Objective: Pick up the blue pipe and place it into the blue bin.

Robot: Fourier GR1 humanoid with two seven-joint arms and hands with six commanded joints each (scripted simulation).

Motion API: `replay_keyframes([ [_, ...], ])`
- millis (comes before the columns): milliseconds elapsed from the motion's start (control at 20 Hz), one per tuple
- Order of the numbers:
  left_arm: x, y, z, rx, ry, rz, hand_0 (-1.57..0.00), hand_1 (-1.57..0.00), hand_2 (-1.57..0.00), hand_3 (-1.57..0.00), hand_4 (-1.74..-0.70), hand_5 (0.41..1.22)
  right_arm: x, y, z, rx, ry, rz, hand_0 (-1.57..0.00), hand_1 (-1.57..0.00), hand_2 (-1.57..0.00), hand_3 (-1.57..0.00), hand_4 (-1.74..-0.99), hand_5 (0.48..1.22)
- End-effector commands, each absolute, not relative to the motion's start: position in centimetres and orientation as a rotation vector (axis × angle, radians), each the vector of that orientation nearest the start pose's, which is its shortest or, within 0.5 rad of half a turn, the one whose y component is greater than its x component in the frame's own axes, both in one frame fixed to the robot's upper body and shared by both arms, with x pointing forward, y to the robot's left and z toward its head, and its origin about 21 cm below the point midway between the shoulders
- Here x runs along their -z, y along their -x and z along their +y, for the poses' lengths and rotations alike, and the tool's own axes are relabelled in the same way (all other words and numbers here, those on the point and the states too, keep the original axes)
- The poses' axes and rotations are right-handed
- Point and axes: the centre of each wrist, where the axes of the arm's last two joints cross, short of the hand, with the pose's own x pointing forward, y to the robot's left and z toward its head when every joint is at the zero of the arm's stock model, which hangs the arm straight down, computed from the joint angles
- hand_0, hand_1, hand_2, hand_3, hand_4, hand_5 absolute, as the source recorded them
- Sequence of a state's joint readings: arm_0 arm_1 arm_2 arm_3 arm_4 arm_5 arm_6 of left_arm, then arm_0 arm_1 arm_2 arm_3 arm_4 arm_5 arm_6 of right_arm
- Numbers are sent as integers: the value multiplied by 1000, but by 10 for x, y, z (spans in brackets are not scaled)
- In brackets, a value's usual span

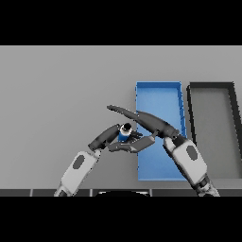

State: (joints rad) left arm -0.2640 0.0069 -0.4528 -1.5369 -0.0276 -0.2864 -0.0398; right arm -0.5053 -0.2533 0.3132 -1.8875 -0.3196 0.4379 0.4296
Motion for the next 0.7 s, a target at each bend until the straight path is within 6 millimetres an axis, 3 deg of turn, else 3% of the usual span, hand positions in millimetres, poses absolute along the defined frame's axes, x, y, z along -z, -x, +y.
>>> replay_keyframes([
  [0,-50,-271,92,772,581,-1699,-1571,-1571,-1571,-1571,-1469,1221,-190,-278,-142,-1063,-549,-1687,-27,-39,-91,1,-1184,516],
  [100,-47,-272,95,782,567,-1689,-1571,-1571,-1571,-1571,-1465,1221,-188,-282,-135,-1094,-555,-1667,-69,-108,-166,-44,-1204,497],
  [150,-46,-272,96,786,557,-1678,-1571,-1571,-1571,-1571,-1462,1221,-186,-284,-133,-1113,-553,-1663,-168,-218,-261,-128,-1233,487],
  [250,-49,-274,92,782,558,-1659,-1571,-1571,-1571,-1571,-1560,1221,-186,-288,-125,-1129,-579,-1661,-507,-530,-538,-401,-1331,489],
  [350,-53,-273,92,798,536,-1656,-1571,-1571,-1571,-1571,-1622,1221,-189,-288,-124,-1131,-604,-1685,-876,-877,-910,-762,-1467,518],
  [500,-47,-272,93,764,579,-1664,-1571,-1571,-1571,-1523,-1677,1221,-184,-286,-113,-1101,-647,-1653,-1215,-1215,-1233,-1021,-1581,650],
  [650,-50,-273,91,739,627,-1680,-1571,-1571,-1571,-1490,-1707,1221,-183,-285,-109,-1090,-678,-1665,-1389,-1389,-1398,-1250,-1648,929],
])
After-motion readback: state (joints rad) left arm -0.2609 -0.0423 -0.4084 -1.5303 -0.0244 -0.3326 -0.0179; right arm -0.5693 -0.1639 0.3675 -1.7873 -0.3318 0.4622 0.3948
